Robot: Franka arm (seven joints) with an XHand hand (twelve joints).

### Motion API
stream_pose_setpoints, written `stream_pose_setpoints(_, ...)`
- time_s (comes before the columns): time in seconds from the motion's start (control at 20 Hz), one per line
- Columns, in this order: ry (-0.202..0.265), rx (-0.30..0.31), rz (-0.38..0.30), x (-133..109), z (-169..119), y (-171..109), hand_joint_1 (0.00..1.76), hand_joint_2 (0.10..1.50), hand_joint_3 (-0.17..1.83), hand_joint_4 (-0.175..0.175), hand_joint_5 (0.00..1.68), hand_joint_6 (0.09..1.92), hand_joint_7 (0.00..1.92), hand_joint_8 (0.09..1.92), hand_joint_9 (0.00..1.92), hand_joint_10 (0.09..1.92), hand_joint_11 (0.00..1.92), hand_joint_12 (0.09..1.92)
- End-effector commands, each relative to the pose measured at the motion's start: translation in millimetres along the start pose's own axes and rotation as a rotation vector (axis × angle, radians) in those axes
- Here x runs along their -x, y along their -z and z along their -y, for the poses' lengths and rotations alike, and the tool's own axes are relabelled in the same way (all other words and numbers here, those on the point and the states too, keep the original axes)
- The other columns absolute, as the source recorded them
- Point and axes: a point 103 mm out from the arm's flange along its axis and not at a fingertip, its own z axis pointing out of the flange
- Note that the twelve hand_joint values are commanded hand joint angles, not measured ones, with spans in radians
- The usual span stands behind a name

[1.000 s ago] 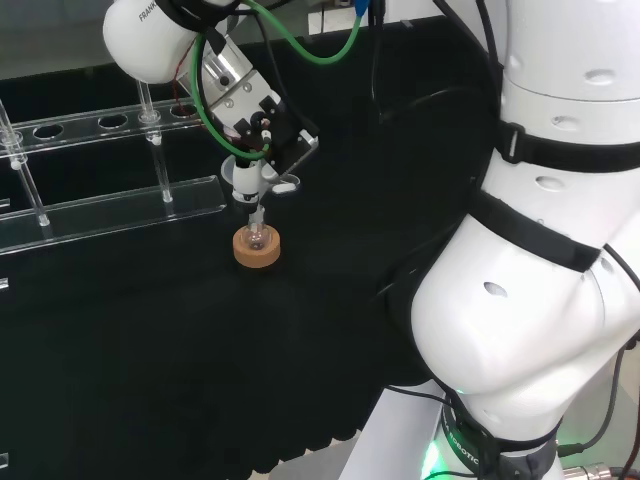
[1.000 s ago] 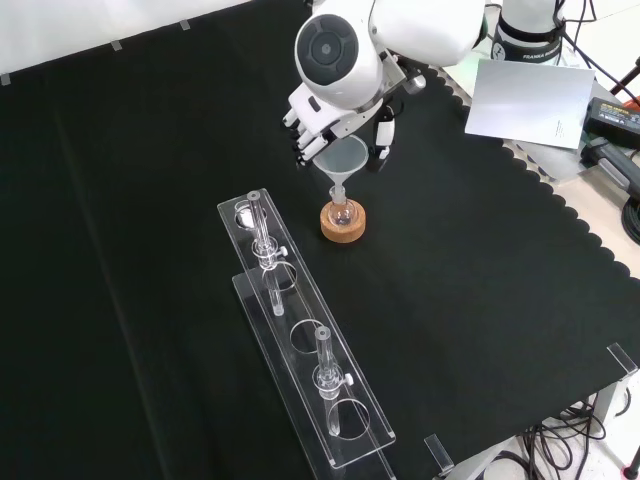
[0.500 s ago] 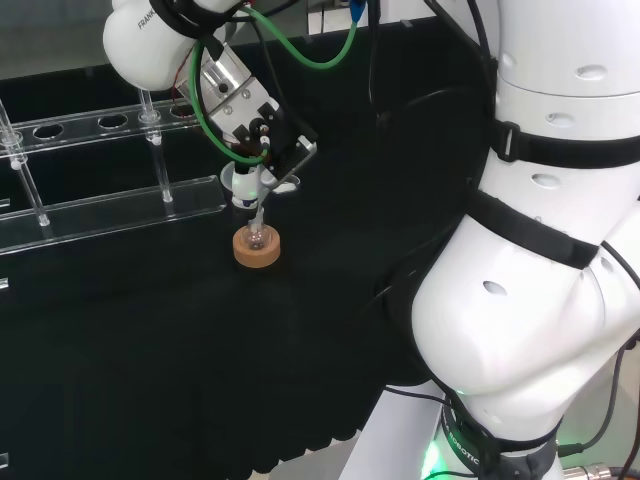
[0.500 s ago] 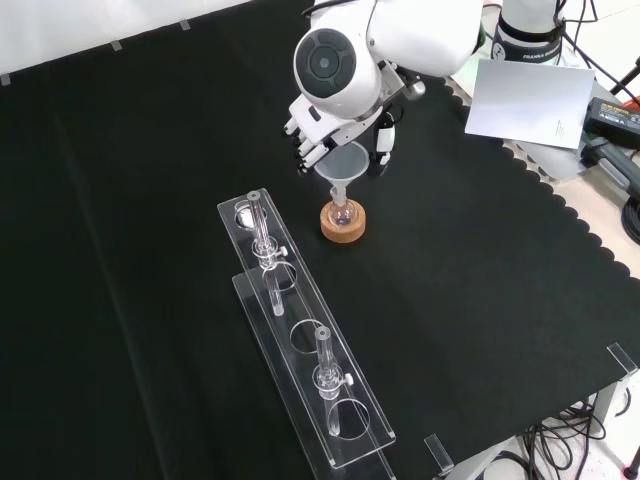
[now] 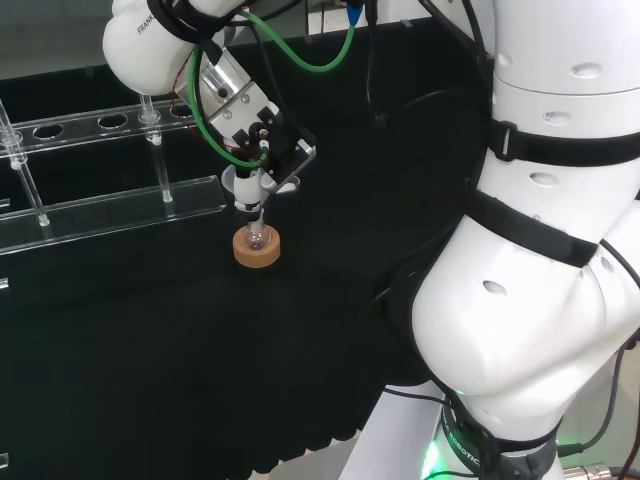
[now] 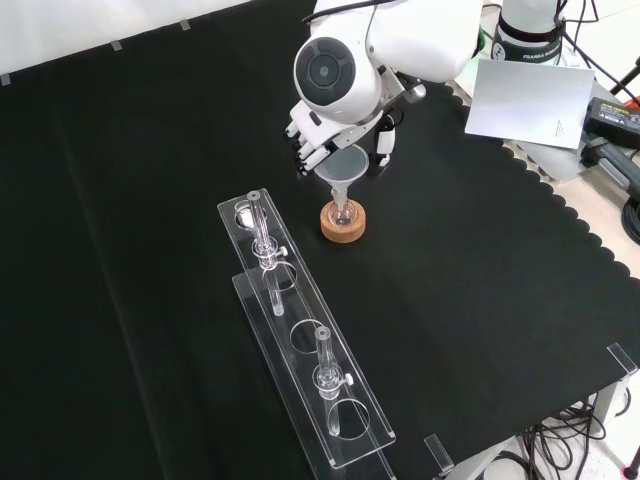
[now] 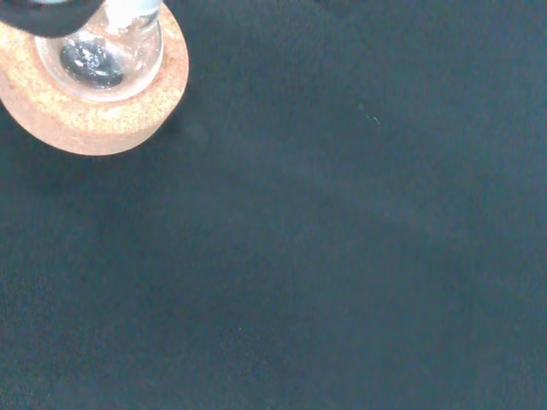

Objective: Place the funnel on the round-bottom flask.

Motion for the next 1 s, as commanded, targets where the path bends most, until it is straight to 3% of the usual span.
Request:
stream_pose_setpoints(0.05, -0.004, 0.003, 0.007, -0.2, 0.9, 0.8, 0.71, 0.74, 0.42, -0.049, 0.36, 0.51, 0.42, 0.81, 0.67, 0.6, 0.43, 1.29)
stream_pose_setpoints(0.75, 0.016, 0.001, -0.002, -2.2, 3.9, -2.7, 0.69, 0.71, 0.41, -0.049, 0.33, 0.28, 0.23, 0.77, 0.53, 0.66, 0.4, 1.31)
stream_pose_setpoints(1.0, 0.023, 0.005, -0.002, -1.4, 5.2, -3.8, 0.69, 0.7, 0.4, -0.047, 0.29, 0.15, 0.06, 0.73, 0.43, 0.68, 0.35, 1.32)
